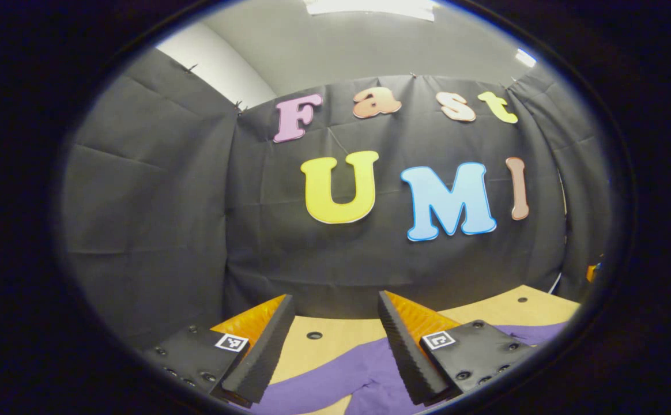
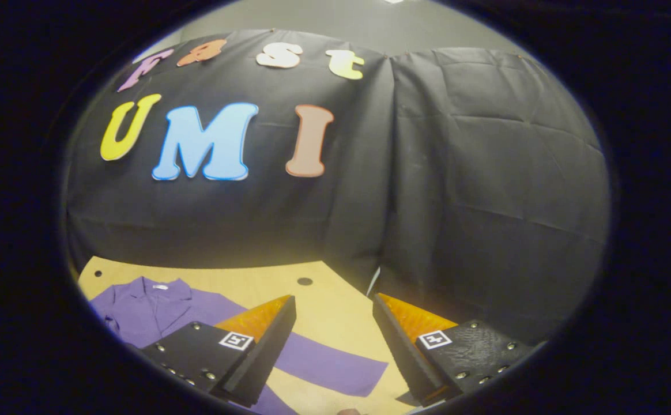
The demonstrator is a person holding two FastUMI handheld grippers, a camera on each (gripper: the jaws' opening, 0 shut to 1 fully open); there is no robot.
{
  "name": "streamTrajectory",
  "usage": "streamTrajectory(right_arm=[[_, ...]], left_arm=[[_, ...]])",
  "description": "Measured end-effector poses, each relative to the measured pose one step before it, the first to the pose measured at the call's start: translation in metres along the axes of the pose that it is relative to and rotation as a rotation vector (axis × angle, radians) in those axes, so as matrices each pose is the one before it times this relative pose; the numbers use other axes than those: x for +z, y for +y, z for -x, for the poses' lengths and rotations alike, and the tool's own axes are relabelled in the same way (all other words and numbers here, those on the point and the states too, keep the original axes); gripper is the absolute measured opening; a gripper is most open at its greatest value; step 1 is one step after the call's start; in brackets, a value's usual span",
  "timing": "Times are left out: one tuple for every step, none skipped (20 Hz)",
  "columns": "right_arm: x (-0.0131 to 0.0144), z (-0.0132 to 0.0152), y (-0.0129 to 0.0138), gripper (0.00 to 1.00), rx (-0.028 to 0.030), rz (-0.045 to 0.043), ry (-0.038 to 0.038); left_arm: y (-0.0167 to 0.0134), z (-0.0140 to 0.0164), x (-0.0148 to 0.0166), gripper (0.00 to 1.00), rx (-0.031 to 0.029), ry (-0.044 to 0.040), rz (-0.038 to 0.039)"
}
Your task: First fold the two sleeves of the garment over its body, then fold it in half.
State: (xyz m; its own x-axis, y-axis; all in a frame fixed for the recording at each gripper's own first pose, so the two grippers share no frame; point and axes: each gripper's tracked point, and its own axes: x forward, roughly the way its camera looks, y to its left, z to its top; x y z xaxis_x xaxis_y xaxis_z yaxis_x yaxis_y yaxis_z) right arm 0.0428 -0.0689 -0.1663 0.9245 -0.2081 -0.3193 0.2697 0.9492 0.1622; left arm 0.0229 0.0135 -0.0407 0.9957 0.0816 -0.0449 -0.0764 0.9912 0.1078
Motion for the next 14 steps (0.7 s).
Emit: streamTrajectory(right_arm=[[-0.01524, -0.00734, -0.00754, 0.89, -0.02113, -0.01019, 0.03389], [-0.01301, -0.00619, -0.00731, 0.89, -0.01656, -0.00847, 0.03719], [-0.01369, -0.00294, -0.00502, 0.88, -0.0105, -0.00779, 0.02674], [-0.01421, -0.00591, -0.00605, 0.89, -0.01517, -0.00739, 0.03296], [-0.01229, -0.00595, -0.00528, 0.89, -0.01107, -0.01122, 0.02784], [-0.015, -0.00634, -0.00707, 0.89, -0.01552, -0.01676, 0.03692], [-0.01256, -0.00644, -0.00669, 0.89, -0.01528, -0.01873, 0.02975], [-0.01167, -0.00895, -0.00646, 0.89, -0.01639, -0.01871, 0.03317], [-0.0136, -0.00735, -0.00516, 0.89, -0.00764, -0.01644, 0.02793], [-0.01066, -0.00804, -0.00228, 0.89, -0.00085, -0.00945, 0.02907], [-0.00638, -0.00769, -0.00204, 0.89, -0.00234, 0.00093, 0.01785], [-0.00751, -0.00642, -0.00342, 0.89, -0.00145, 0.00785, 0.01905], [-0.00555, -0.00548, -0.00199, 0.89, -0.00253, 0.00404, 0.01768], [-0.006, -0.0058, 0.00123, 0.89, 0.00505, -0.00627, 0.01906]], left_arm=[[-0.00007, -0.00112, -0.00017, 0.93, 0.0057, 0.00084, -0.01693], [-0.00024, 0.00019, 0.0019, 0.93, 0.00325, 0.00079, 0.00023], [-0.00097, 0.00052, -0.00171, 0.93, -0.00056, 0.00661, 0.01197], [-0.00018, -0.00017, -0.00114, 0.93, 0.00044, 0.01018, 0.01137], [0.00045, 0.00009, -0.00323, 0.94, 0.00536, 0.01304, 0.00686], [0.00219, 0.00166, -0.00309, 0.94, 0.00239, 0.00612, 0.00922], [0.00049, 0.00129, -0.00008, 0.93, 0.00005, -0.0011, 0.01132], [-0.00004, 0.0026, -0.00094, 0.93, -0.00058, 0.00018, 0.00784], [0.00085, 0.00181, 0.00007, 0.93, 0.00273, 0.00006, 0.0048], [0.00023, 0.00065, -0.00013, 0.93, 0.00184, 0.00116, 0.00634], [-0.00168, 0.00201, 0.00032, 0.93, -0.00214, 0.00192, 0.00889], [-0.00099, 0.00246, -0.00166, 0.93, 0.00065, 0.00744, 0.00643], [0.00097, 0.00281, -0.00144, 0.93, 0.00542, 0.0023, 0.00362], [0.00269, 0.00391, -0.00041, 0.93, 0.00508, -0.00134, 0.00755]])
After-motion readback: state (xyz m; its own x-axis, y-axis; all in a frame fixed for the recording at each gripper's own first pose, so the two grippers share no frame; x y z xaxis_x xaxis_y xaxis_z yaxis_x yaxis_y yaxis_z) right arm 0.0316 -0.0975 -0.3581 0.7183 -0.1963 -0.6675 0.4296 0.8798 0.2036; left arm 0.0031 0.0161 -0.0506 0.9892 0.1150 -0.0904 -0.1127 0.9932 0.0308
